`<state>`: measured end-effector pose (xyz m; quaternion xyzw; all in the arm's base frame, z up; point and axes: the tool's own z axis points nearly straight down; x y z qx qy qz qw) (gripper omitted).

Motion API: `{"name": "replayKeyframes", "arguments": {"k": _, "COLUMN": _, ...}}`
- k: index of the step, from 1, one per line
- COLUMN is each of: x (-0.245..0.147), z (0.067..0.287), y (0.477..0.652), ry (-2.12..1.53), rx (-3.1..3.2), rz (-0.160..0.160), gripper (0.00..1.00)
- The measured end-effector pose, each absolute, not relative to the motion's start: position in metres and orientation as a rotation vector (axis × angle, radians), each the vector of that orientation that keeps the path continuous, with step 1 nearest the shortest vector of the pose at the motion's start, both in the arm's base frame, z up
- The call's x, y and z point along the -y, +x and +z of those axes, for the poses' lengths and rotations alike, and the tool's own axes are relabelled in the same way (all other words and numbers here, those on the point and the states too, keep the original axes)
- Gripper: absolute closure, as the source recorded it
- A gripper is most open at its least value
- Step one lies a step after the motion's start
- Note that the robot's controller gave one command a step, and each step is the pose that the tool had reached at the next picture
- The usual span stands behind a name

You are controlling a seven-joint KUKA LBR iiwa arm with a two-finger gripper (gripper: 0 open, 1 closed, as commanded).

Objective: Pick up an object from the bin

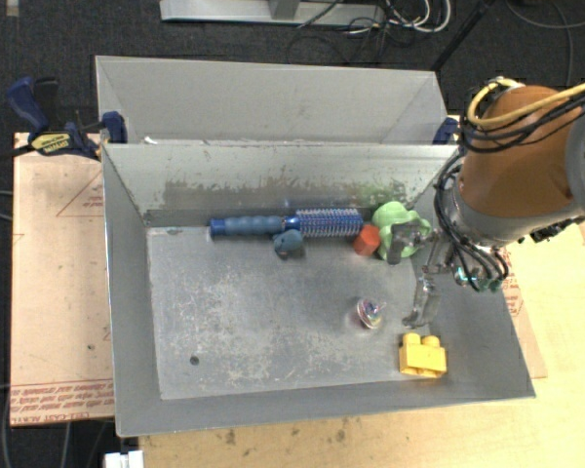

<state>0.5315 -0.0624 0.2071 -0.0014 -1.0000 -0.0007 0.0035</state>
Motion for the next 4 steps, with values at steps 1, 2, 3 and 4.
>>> {"name": "replayKeyframes", "arguments": {"k": 1, "x": 0.091, "z": 0.12, "y": 0.485, "ry": 0.233, "rx": 3.125, "rz": -0.003, "gripper": 0.0}}
{"name": "replayKeyframes", "arguments": {"k": 2, "x": 0.109, "z": 0.072, "y": 0.492, "ry": 0.488, "rx": 3.116, "rz": 0.002, "gripper": 0.0}}
{"name": "replayKeyframes", "arguments": {"k": 3, "x": 0.149, "z": 0.071, "y": 0.494, "ry": 0.511, "rx": 3.111, "rz": 0.004, "gripper": 0.0}}
{"name": "replayKeyframes", "arguments": {"k": 4, "x": 0.147, "z": 0.07, "y": 0.493, "ry": 0.518, "rx": 3.103, "rz": -0.001, "gripper": 1.0}}
